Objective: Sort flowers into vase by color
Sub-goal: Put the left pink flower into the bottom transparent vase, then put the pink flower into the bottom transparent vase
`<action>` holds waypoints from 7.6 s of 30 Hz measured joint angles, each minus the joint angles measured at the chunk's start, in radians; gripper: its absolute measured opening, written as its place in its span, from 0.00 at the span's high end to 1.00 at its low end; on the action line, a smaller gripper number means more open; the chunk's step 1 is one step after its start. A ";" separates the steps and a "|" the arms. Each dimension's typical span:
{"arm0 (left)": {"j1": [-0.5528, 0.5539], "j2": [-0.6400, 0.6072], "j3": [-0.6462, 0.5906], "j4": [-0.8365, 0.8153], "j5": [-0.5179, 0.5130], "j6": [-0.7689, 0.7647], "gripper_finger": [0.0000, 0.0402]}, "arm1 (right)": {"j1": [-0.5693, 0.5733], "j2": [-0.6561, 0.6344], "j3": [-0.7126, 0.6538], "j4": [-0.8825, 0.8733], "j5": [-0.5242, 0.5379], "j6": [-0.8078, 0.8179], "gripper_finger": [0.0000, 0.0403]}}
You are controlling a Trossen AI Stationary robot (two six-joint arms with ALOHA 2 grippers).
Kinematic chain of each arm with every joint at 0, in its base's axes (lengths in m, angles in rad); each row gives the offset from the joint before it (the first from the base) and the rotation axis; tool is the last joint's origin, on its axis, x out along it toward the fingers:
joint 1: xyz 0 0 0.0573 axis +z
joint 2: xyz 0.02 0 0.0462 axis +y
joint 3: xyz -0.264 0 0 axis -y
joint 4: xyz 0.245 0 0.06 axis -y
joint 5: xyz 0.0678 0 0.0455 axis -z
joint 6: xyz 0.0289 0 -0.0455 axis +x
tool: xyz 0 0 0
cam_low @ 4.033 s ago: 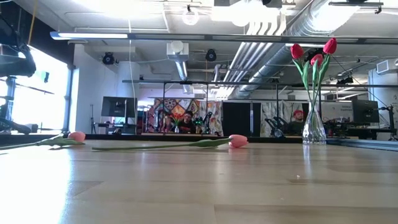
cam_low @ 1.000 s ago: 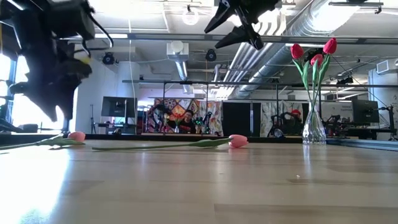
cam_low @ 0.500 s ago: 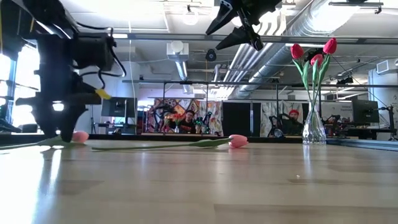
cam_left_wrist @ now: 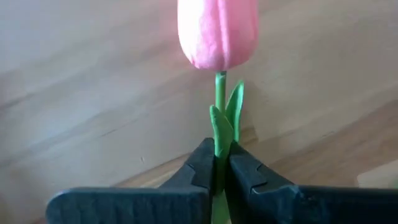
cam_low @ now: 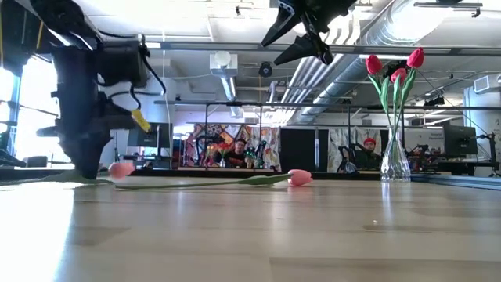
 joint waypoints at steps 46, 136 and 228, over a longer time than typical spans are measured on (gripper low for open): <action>-0.846 -0.676 0.397 0.233 0.227 0.658 1.00 | 0.314 0.000 0.000 0.028 0.292 0.554 0.49; -0.748 -0.594 0.304 0.058 -0.560 0.329 0.70 | 0.268 0.000 0.000 -0.103 0.224 0.648 0.49; -0.011 0.478 0.256 0.767 0.240 0.806 1.00 | 0.493 -0.001 0.000 -0.674 0.355 0.917 0.49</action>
